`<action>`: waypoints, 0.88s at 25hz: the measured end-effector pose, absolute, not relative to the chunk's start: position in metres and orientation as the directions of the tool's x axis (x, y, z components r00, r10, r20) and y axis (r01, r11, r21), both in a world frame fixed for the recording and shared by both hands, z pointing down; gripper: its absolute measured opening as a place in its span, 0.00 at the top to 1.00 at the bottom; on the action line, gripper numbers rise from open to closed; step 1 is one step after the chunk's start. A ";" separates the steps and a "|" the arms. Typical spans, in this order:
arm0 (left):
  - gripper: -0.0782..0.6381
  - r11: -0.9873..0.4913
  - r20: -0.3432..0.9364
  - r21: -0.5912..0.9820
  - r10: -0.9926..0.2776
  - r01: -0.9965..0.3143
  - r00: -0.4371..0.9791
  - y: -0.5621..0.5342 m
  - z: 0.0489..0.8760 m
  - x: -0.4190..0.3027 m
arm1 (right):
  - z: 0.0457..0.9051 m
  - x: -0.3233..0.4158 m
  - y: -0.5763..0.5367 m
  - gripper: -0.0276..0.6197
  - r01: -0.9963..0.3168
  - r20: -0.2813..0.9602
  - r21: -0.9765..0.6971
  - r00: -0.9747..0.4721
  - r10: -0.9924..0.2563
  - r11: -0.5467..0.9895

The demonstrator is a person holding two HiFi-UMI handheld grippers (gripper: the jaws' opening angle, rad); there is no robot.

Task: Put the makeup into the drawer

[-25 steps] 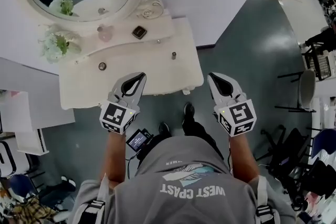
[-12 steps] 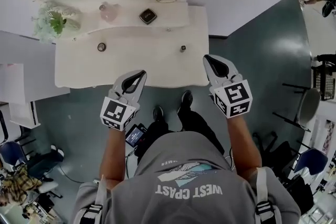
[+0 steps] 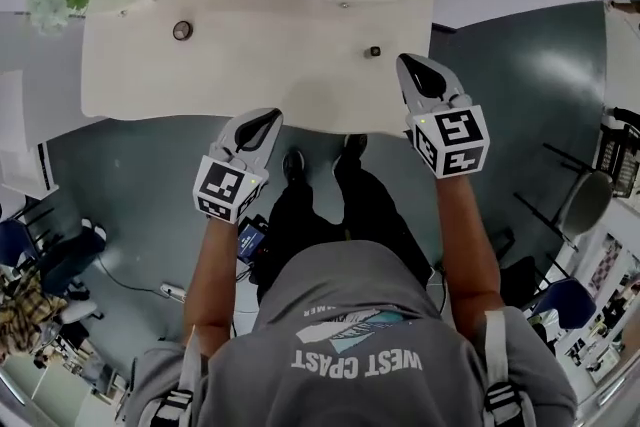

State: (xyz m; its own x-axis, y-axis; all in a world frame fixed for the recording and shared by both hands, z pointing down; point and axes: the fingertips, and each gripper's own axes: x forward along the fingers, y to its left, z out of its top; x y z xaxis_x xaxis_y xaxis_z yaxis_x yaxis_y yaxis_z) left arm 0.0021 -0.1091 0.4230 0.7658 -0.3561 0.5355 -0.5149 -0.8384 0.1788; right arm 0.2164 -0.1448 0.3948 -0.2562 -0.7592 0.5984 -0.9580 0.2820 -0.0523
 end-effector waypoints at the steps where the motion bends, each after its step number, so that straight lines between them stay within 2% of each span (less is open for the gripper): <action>1: 0.89 -0.830 0.545 0.191 -0.354 -0.524 0.760 -0.107 0.434 -0.001 | 0.404 0.216 -0.148 0.95 -0.958 0.607 -0.052 -0.255 -0.753 0.282; 7: 0.85 -0.785 0.596 0.222 -0.361 -0.579 0.718 -0.097 0.492 -0.024 | 0.450 0.212 -0.166 0.91 -0.955 0.640 -0.043 -0.252 -0.726 0.293; 12: 0.82 -0.729 0.615 0.222 -0.411 -0.647 0.673 -0.086 0.523 -0.038 | 0.482 0.207 -0.169 0.83 -0.952 0.667 -0.041 -0.253 -0.700 0.304; 17: 0.68 -0.666 0.669 0.205 -0.439 -0.718 0.599 -0.073 0.560 -0.053 | 0.504 0.198 -0.175 0.70 -0.947 0.686 -0.044 -0.259 -0.680 0.317; 22: 0.63 -0.640 0.705 0.221 -0.417 -0.736 0.574 -0.055 0.592 -0.052 | 0.514 0.193 -0.180 0.68 -0.943 0.695 -0.039 -0.263 -0.669 0.331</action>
State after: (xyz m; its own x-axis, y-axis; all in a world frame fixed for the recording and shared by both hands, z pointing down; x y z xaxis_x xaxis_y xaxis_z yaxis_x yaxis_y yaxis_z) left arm -0.0523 -0.0547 0.5924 0.5739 -0.4170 0.7048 -0.7361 -0.6397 0.2209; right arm 0.1931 -0.1799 0.5141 -0.2632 -0.6692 0.6949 -0.9429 0.3308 -0.0386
